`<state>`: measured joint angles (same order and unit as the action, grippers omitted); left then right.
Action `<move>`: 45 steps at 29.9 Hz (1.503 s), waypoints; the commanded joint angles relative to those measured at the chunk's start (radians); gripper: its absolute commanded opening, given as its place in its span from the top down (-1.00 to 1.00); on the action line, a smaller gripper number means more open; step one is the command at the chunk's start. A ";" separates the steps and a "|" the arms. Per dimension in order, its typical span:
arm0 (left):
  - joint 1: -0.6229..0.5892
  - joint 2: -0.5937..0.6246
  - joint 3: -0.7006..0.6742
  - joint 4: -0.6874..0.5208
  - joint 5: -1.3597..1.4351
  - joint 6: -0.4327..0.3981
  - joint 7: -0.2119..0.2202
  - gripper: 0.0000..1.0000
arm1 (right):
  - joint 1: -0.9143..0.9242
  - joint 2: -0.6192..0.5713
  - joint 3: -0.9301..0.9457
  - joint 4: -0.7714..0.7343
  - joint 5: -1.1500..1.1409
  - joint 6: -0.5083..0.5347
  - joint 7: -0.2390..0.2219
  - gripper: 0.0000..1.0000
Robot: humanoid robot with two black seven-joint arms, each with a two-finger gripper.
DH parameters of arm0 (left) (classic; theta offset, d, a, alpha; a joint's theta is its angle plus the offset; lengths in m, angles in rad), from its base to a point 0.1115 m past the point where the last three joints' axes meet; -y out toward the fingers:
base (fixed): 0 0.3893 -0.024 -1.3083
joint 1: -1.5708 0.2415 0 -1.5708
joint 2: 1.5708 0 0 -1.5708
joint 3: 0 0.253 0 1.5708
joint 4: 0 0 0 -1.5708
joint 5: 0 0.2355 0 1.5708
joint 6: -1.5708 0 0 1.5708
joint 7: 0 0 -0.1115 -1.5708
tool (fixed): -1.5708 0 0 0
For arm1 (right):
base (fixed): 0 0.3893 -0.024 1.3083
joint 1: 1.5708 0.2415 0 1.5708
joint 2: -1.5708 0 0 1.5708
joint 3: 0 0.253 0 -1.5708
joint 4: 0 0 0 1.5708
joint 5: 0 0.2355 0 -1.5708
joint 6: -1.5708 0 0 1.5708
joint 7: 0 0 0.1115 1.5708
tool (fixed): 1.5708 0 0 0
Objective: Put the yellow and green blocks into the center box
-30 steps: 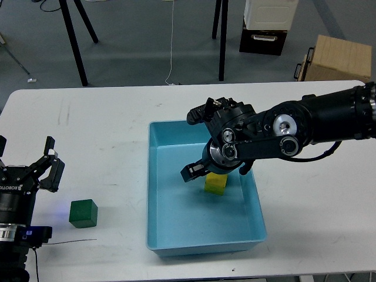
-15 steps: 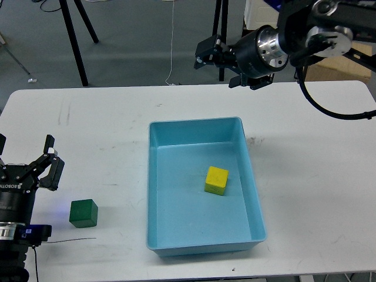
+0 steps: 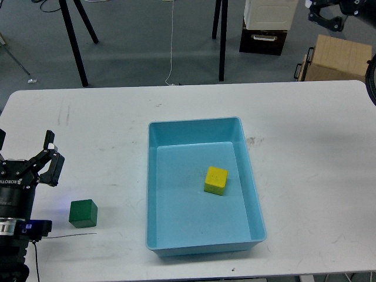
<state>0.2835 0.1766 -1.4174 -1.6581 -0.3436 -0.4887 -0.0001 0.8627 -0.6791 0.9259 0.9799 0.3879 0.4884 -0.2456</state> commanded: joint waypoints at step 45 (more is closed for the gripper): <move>-0.433 0.715 -0.060 0.098 0.090 0.000 0.123 -1.00 | -1.127 0.368 0.643 0.422 0.054 0.000 0.011 -0.98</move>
<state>-0.0410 0.7204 -1.5871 -1.5603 -0.3115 -0.4887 0.1207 -0.2632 -0.3116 1.5664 1.3911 0.4485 0.4887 -0.2347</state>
